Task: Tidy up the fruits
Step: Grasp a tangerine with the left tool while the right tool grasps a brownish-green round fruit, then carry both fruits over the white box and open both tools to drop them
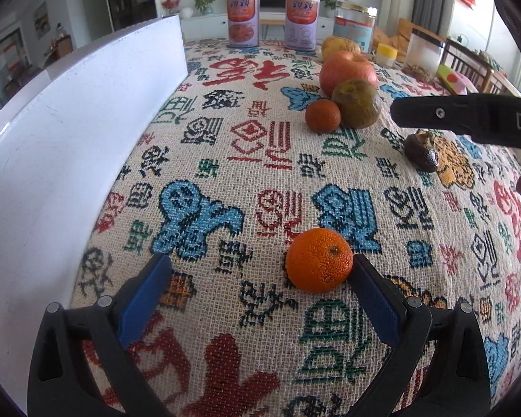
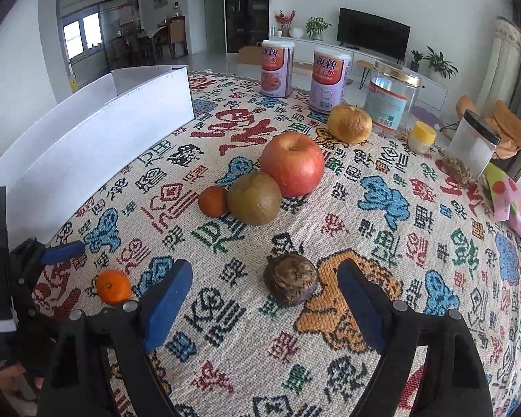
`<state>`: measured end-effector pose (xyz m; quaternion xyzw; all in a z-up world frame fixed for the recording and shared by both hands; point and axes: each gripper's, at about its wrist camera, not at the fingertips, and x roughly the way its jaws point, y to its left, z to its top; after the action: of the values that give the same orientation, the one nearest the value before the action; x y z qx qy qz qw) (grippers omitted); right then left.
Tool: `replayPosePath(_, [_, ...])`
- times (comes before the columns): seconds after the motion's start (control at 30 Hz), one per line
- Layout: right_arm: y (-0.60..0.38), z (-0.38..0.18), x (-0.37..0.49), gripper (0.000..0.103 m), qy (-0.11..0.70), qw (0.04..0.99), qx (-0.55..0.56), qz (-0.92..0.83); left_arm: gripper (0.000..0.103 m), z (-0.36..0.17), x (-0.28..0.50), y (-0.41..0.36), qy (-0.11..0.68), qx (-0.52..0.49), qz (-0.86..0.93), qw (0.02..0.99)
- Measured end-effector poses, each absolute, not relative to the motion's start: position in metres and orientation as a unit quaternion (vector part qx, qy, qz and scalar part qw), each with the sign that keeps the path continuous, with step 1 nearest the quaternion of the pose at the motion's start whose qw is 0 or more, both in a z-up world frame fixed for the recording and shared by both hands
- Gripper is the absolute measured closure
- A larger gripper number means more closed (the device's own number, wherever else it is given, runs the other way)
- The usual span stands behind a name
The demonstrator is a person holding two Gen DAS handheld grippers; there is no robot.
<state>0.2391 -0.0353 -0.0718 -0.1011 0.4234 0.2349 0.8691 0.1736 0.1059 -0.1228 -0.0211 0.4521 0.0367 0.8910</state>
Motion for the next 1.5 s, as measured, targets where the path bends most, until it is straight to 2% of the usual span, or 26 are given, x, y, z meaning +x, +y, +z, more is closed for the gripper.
replayPosePath(0.13, [-0.024,-0.078,0.286,0.027,0.455,0.866,-0.004,0.207,0.001,-0.123,0.174,0.106,0.452,-0.021,0.037,0.891])
replayPosePath(0.27, [-0.008,-0.094,0.317,0.028,0.493,0.846,0.012,0.201,0.001,-0.123,0.174,0.106,0.452,-0.021,0.036,0.891])
replayPosePath(0.33, [-0.002,-0.101,0.326,0.039,0.514,0.834,0.003,0.201,0.001,-0.123,0.174,0.106,0.452,-0.021,0.037,0.891])
replayPosePath(0.4, [-0.003,-0.103,0.329,0.054,0.523,0.827,0.023,0.206,0.001,-0.123,0.174,0.107,0.452,-0.021,0.036,0.891])
replayPosePath(0.63, [-0.052,-0.071,0.292,0.054,0.480,0.838,0.090,0.245,0.001,-0.124,0.174,0.108,0.452,-0.021,0.037,0.891])
replayPosePath(0.73, [-0.064,-0.055,0.240,0.054,0.446,0.861,-0.020,0.246,0.001,-0.124,0.174,0.108,0.452,-0.021,0.037,0.891])
replayPosePath(0.8, [-0.073,-0.060,0.198,0.054,0.420,0.869,-0.136,0.224,0.000,-0.124,0.175,0.108,0.452,-0.021,0.037,0.891])
replayPosePath(0.83, [-0.083,-0.065,0.183,0.054,0.421,0.865,-0.157,0.224,0.000,-0.124,0.175,0.108,0.452,-0.021,0.037,0.891])
replayPosePath(0.97, [-0.131,-0.101,0.156,0.053,0.469,0.846,-0.065,0.245,0.001,-0.124,0.175,0.108,0.452,-0.021,0.037,0.891])
replayPosePath(1.03, [-0.148,-0.106,0.143,0.053,0.444,0.861,-0.021,0.245,0.001,-0.124,0.175,0.108,0.452,-0.021,0.037,0.891])
replayPosePath(1.27, [-0.155,-0.115,0.119,0.036,0.428,0.880,-0.002,0.204,0.001,-0.122,0.170,0.116,0.444,-0.049,-0.017,0.895])
replayPosePath(1.37, [-0.157,-0.115,0.109,0.020,0.433,0.881,-0.003,0.188,0.001,-0.117,0.159,0.124,0.430,-0.084,-0.068,0.896])
replayPosePath(1.5, [-0.164,-0.117,0.099,0.012,0.433,0.881,0.008,0.191,0.003,-0.115,0.156,0.117,0.425,-0.091,-0.087,0.897])
